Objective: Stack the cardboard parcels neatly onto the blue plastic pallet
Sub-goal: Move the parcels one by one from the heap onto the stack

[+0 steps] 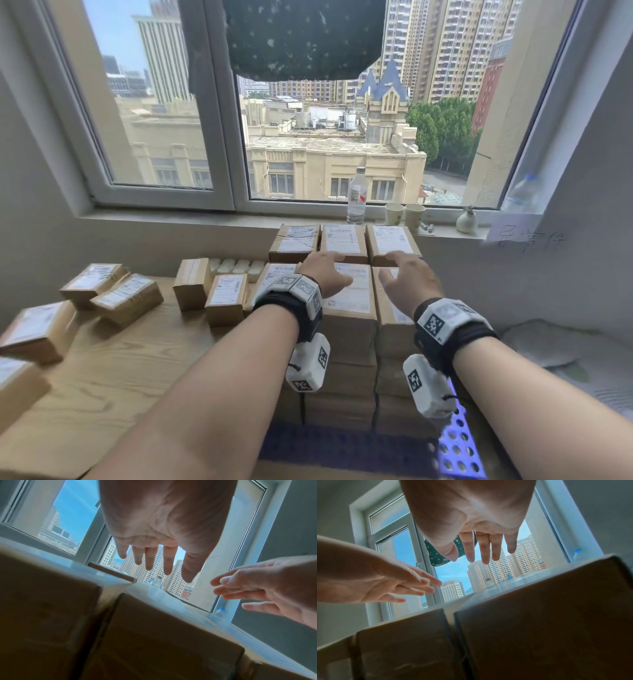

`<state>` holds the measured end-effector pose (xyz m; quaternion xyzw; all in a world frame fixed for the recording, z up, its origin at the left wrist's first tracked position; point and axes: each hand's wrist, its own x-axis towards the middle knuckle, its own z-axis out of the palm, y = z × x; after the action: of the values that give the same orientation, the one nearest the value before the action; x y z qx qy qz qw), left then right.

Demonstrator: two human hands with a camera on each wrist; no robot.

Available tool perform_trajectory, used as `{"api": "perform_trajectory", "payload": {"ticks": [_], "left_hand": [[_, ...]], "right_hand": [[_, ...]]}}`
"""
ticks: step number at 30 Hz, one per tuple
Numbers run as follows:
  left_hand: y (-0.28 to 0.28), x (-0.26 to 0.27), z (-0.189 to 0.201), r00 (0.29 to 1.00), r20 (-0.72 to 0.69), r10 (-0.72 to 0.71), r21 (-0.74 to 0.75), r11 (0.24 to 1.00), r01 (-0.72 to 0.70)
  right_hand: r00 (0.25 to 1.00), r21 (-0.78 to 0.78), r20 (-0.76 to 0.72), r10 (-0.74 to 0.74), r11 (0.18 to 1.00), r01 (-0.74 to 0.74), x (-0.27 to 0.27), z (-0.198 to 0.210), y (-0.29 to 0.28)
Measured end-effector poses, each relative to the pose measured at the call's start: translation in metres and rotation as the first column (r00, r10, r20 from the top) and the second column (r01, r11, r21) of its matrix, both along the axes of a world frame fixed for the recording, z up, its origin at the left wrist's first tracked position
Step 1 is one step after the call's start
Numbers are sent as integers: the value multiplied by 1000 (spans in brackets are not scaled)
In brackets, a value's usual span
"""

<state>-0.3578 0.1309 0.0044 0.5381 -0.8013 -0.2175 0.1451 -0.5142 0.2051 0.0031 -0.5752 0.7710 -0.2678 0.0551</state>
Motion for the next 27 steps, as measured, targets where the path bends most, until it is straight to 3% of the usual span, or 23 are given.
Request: {"api": "perform_trajectory", "payload": {"ticks": [8, 18, 27], "left_hand": [[22, 54, -7, 985, -28, 171, -77, 982, -173], [30, 135, -19, 946, -8, 325, -53, 944, -325], [20, 248, -33, 912, -6, 411, -6, 912, -411]], "right_hand": [[983, -42, 31, 183, 982, -182, 50, -5, -9], [906, -82, 4, 422, 903, -421, 142, -10, -23], [872, -21, 37, 489, 873, -488, 252, -28, -49]]}}
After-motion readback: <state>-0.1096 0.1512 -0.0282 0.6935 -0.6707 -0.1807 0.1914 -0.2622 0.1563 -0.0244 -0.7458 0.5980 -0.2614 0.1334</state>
